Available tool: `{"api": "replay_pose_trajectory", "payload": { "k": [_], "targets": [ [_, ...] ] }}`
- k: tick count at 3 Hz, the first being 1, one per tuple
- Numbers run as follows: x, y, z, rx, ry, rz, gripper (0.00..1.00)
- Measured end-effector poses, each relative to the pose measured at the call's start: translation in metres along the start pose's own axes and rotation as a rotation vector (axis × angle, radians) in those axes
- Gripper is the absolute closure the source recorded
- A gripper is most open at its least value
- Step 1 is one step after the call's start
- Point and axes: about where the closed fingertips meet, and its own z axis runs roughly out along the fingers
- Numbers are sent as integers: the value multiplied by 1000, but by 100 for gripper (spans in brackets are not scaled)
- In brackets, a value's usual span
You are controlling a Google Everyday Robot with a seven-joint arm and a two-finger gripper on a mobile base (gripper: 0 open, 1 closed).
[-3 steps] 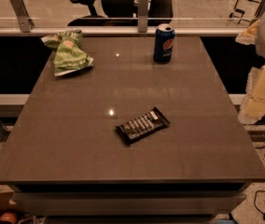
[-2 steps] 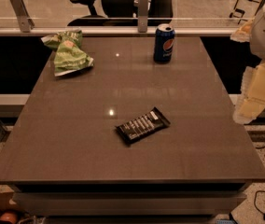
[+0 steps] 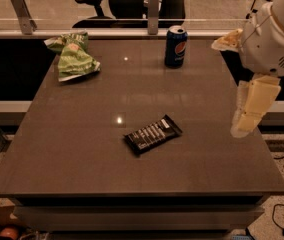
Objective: Move rxbar chocolate near green jalapeno chip bag
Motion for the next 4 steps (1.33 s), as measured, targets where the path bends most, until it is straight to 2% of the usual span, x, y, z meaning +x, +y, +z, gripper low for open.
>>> {"api": "replay_pose_trajectory", "payload": {
  "k": [1,2,3,4],
  "targets": [
    [-17,3,20,-38,-55,-98,0],
    [-32,7,35,-65,-52,-165,0],
    [-46,11,52,-73,-10,-206,0],
    [-48,11,67,-59,31,-212,0]
  ]
}}
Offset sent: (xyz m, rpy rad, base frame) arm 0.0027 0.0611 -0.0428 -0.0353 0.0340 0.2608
